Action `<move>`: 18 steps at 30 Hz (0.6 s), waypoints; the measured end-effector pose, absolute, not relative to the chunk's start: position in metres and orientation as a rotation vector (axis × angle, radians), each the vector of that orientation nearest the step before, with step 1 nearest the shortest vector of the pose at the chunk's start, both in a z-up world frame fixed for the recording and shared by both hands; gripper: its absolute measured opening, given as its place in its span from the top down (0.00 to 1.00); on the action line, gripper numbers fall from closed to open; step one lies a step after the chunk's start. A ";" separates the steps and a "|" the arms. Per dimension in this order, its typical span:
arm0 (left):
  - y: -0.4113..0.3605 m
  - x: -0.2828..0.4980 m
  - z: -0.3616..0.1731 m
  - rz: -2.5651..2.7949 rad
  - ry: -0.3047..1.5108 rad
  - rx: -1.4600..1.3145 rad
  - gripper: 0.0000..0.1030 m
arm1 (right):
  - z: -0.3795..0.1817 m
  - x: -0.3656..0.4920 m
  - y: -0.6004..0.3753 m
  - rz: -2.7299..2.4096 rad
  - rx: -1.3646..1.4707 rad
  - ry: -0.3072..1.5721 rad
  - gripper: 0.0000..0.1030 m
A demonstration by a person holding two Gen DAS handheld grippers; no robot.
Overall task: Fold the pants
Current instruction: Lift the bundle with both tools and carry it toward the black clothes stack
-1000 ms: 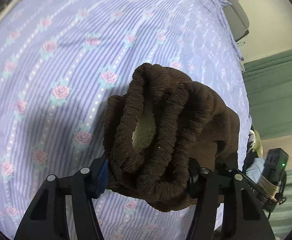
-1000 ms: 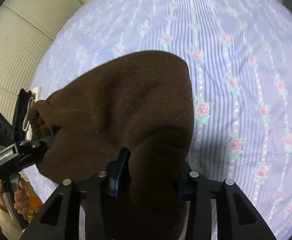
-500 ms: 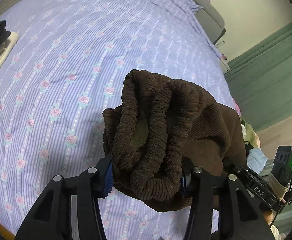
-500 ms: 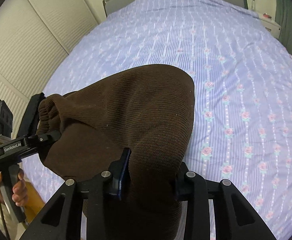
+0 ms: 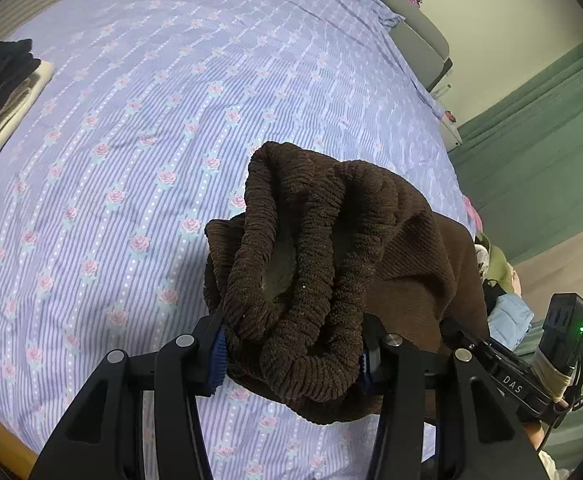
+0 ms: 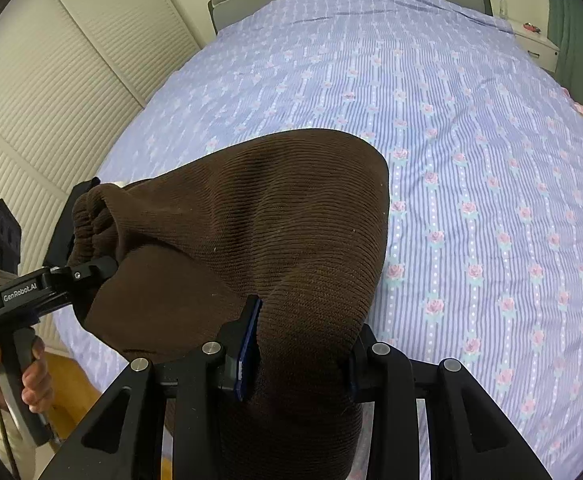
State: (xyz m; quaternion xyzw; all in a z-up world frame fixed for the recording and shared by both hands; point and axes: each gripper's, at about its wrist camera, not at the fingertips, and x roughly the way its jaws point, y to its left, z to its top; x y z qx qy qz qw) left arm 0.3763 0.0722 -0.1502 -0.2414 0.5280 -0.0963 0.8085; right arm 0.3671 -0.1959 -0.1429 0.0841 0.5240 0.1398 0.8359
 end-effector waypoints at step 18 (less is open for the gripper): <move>0.175 0.362 -0.070 -0.335 1.004 -0.464 0.53 | -0.051 0.335 -0.092 0.226 0.147 0.957 0.65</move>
